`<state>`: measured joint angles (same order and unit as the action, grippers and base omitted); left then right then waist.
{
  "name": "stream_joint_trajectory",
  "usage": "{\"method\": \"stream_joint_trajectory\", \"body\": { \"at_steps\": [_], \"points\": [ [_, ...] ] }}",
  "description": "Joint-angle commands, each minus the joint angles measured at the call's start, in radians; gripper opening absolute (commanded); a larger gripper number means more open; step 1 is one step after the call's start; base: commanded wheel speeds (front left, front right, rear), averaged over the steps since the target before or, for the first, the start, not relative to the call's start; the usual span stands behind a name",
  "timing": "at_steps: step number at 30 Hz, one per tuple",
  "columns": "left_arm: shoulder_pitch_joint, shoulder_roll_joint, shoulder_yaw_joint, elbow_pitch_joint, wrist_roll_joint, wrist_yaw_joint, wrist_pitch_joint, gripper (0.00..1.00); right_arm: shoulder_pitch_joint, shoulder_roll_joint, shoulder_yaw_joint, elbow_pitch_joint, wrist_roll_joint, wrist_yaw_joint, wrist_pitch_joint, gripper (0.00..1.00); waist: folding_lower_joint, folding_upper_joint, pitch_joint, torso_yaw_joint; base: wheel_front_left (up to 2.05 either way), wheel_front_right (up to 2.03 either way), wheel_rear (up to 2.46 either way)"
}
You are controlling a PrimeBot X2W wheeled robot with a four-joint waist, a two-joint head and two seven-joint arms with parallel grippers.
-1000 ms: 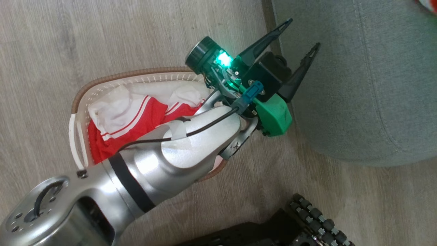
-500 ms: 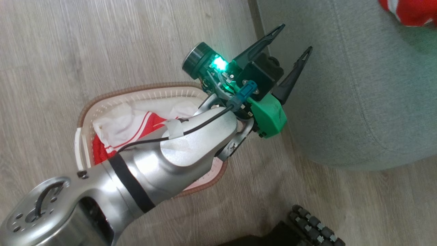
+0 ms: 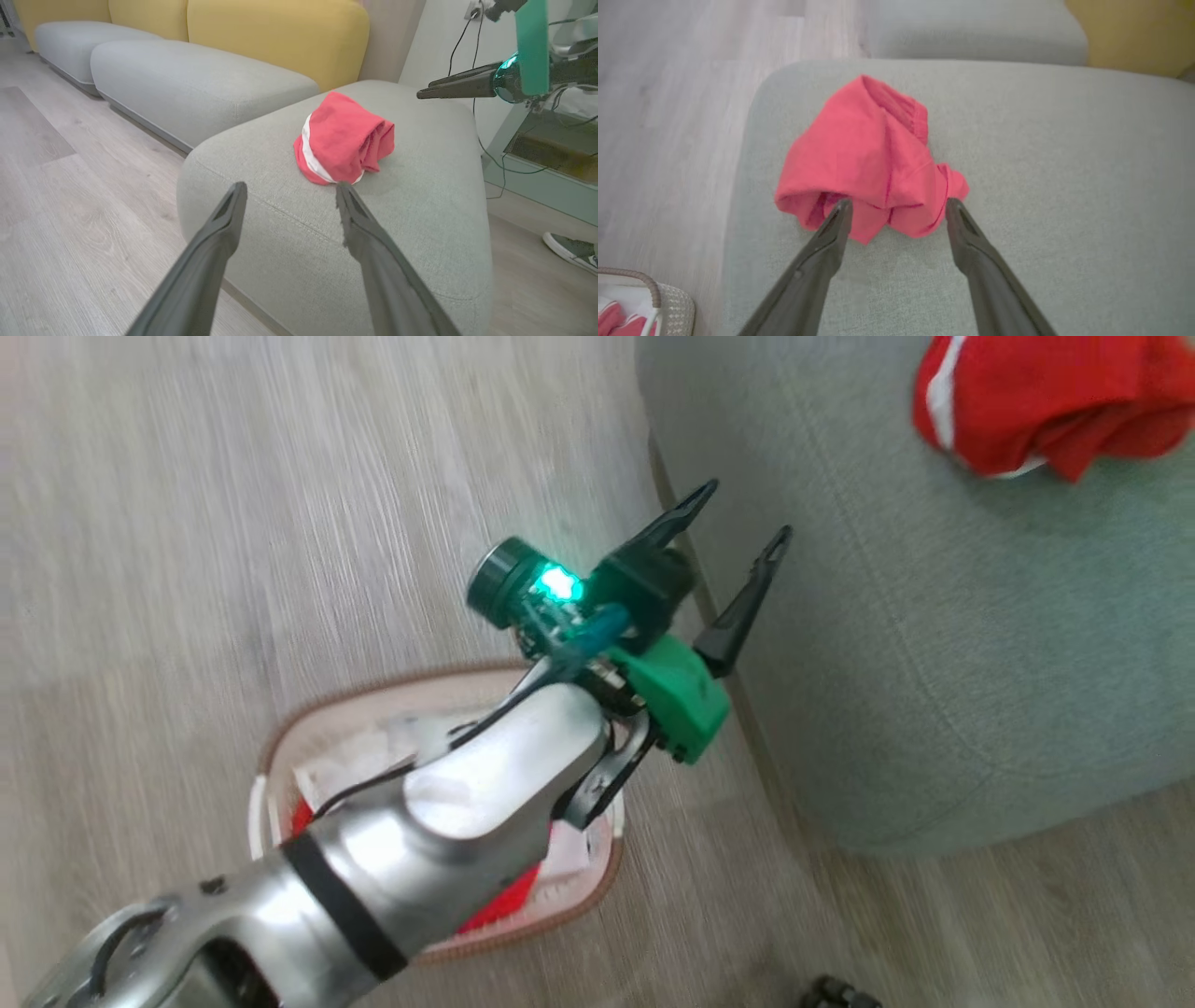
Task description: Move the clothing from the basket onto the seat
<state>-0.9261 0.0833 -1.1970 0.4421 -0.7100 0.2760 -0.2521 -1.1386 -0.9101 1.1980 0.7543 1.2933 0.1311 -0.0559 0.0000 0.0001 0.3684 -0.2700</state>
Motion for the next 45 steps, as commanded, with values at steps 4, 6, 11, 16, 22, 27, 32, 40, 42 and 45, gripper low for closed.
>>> {"method": "stream_joint_trajectory", "body": {
  "at_steps": [4,6,11,16,22,27,32,40,42,45],
  "points": [
    [0.051,0.040,0.091,-0.082,0.013,-0.007,-0.009,1.00,-0.005,-0.059,0.012,-0.044,0.023,0.000,-0.092,1.00,0.0000,-0.0001,-0.126,0.001,0.00,0.00,0.00],
    [0.092,0.061,0.124,-0.110,0.022,-0.007,-0.009,1.00,0.010,-0.060,0.019,-0.062,0.037,0.000,-0.128,1.00,0.0000,-0.0001,-0.161,0.005,0.00,0.00,0.00],
    [0.188,0.115,0.186,-0.171,0.040,-0.010,-0.010,1.00,0.047,-0.067,0.025,-0.088,0.045,0.000,-0.190,1.00,0.0000,-0.0001,-0.230,0.024,0.00,0.00,0.00],
    [0.268,0.159,0.241,-0.220,0.065,0.000,-0.010,1.00,0.092,-0.089,-0.051,-0.114,0.010,0.000,-0.205,1.00,0.0000,-0.0001,-0.279,0.062,0.00,0.00,0.00],
    [0.355,0.188,0.309,-0.265,0.094,0.018,-0.010,1.00,0.290,-0.086,-0.359,-0.187,-0.112,0.000,-0.206,1.00,0.0000,-0.0001,-0.318,0.121,0.00,0.00,0.00],
    [0.430,0.209,0.372,-0.294,0.114,0.028,-0.010,1.00,0.508,-0.014,-0.671,-0.252,-0.271,0.000,-0.206,1.00,0.0000,-0.0001,-0.338,0.162,0.00,0.00,0.00],
    [0.502,0.213,0.444,-0.323,0.142,0.046,-0.010,1.00,0.734,0.112,-0.924,-0.364,-0.447,0.000,-0.206,1.00,0.0000,-0.0001,-0.349,0.195,0.00,0.00,0.00],
    [0.613,0.200,0.558,-0.355,0.196,0.056,-0.010,1.00,1.004,0.339,-1.149,-0.572,-0.636,0.000,-0.206,1.00,0.0000,-0.0001,-0.361,0.242,0.00,0.00,0.00],
    [0.640,0.191,0.592,-0.370,0.215,0.053,-0.010,1.00,1.048,0.389,-1.172,-0.617,-0.657,0.000,-0.206,1.00,0.0000,-0.0001,-0.363,0.254,0.00,0.00,0.00],
    [0.686,0.173,0.642,-0.390,0.246,0.047,-0.010,1.00,1.110,0.455,-1.208,-0.686,-0.685,0.000,-0.206,1.00,0.0000,-0.0001,-0.362,0.271,0.00,0.00,0.00]
  ]
}}
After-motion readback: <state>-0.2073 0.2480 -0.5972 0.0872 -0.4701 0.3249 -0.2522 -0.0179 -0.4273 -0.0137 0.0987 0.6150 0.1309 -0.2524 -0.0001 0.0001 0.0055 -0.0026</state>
